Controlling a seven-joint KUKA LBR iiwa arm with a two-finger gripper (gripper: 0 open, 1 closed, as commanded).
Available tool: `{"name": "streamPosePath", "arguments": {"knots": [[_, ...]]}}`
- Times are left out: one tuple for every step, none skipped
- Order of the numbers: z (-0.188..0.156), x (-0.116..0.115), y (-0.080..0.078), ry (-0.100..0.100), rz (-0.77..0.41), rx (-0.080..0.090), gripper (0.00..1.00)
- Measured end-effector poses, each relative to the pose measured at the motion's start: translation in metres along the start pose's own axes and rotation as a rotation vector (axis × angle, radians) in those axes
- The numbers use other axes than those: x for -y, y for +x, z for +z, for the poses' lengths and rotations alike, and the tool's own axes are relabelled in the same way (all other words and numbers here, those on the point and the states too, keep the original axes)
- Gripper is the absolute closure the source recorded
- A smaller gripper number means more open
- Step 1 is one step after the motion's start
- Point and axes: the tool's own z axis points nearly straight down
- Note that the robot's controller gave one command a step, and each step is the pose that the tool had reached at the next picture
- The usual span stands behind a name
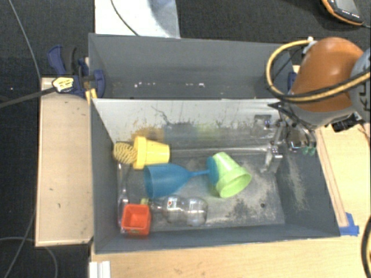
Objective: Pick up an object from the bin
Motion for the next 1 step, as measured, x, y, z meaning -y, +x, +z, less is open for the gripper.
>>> {"name": "streamPosePath", "arguments": {"knots": [[0.0000, 0.0000, 0.0000, 0.000, 0.000, 0.000, 0.00]]}}
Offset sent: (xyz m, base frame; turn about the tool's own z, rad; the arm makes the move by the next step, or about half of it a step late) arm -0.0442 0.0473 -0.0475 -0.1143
